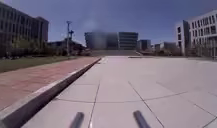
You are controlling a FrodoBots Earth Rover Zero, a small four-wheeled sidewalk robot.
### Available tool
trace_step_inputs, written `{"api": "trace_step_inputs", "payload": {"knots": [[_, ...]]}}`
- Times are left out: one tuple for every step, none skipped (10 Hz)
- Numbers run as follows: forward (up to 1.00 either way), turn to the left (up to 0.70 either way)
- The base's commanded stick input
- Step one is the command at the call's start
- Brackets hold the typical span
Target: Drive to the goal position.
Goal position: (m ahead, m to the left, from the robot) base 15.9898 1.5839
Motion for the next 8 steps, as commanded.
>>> {"api": "trace_step_inputs", "payload": {"knots": [[1.00, 0.00], [1.00, 0.00], [1.00, 0.00], [1.00, 0.00], [1.00, 0.00], [1.00, 0.00], [1.00, 0.00], [0.82, 0.00]]}}
